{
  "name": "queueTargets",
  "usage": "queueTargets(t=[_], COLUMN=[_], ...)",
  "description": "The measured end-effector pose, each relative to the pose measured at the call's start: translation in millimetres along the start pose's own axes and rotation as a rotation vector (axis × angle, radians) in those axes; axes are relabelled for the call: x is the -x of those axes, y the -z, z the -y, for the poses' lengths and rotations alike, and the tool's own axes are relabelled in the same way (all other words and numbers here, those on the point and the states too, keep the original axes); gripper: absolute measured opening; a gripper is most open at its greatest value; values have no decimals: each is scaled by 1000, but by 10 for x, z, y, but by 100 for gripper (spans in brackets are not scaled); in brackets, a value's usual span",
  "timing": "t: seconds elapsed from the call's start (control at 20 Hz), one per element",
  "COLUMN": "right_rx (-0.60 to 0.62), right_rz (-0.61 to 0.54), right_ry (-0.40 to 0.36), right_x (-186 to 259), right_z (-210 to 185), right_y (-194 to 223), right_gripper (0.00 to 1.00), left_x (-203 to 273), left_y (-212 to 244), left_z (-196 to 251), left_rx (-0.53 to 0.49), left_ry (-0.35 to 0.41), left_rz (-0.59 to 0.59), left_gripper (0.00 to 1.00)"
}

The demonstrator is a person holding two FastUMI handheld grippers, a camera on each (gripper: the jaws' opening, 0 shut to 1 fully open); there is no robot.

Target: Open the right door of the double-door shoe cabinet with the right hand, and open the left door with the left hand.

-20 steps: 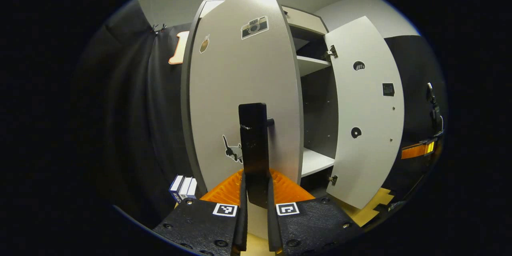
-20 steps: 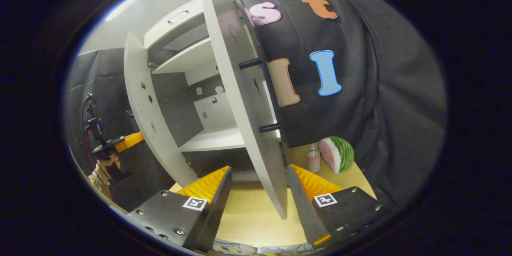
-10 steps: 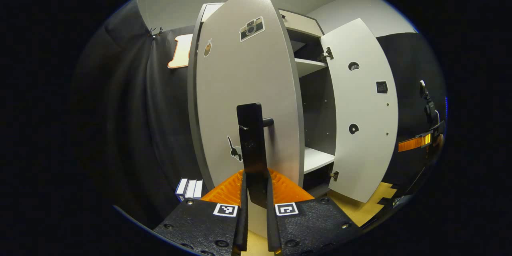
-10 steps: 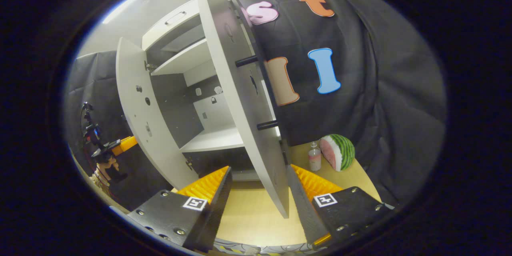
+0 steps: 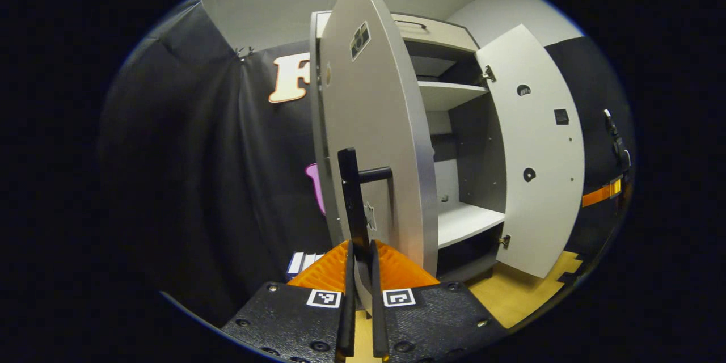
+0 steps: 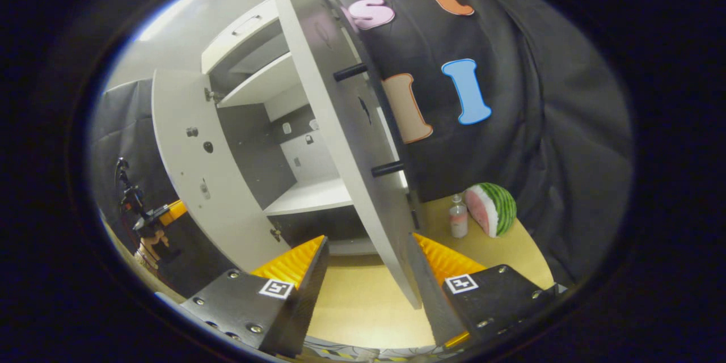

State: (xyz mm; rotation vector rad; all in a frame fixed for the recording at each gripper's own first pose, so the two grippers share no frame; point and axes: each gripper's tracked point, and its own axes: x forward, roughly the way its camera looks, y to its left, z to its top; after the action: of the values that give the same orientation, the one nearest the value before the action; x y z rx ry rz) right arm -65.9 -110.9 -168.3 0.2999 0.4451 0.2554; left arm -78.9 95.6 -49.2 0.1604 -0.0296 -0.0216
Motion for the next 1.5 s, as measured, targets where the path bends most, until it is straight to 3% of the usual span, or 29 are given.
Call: queueTargets(t=[0.1,0.2,0.25,0.5,1.2,1.3,1.35,1.45,1.5], right_rx=[-4,0,3,4,2,28,42,75,93], right_rz=[-4,-10,-13,-10,6,11,15,28,38], right_ry=[-13,-18,-17,-13,-8,1,2,3,-2], right_x=[-31,-48,-47,-7,145,153,160,178,198], right_z=[-27,-34,-30,-42,-53,-72,-89,-169,-249], right_y=[15,22,36,53,58,34,16,-54,-90], right_gripper=[82,82,82,82,82,82,74,74,82], left_x=[16,55,84,43,238,336,374,514,596], left_y=[76,-10,-41,34,-44,-89,-108,-59,-60], left_z=[-294,-309,-265,-339,-354,-421,-429,-460,-471], left_rx=[-44,51,73,-19,53,46,47,49,50], left_ry=[-89,-55,-44,-38,-62,-96,-110,-155,-174], left_rz=[-19,11,30,23,49,56,50,7,-7], left_gripper=[7,2,4,4,4,4,4,3,3])
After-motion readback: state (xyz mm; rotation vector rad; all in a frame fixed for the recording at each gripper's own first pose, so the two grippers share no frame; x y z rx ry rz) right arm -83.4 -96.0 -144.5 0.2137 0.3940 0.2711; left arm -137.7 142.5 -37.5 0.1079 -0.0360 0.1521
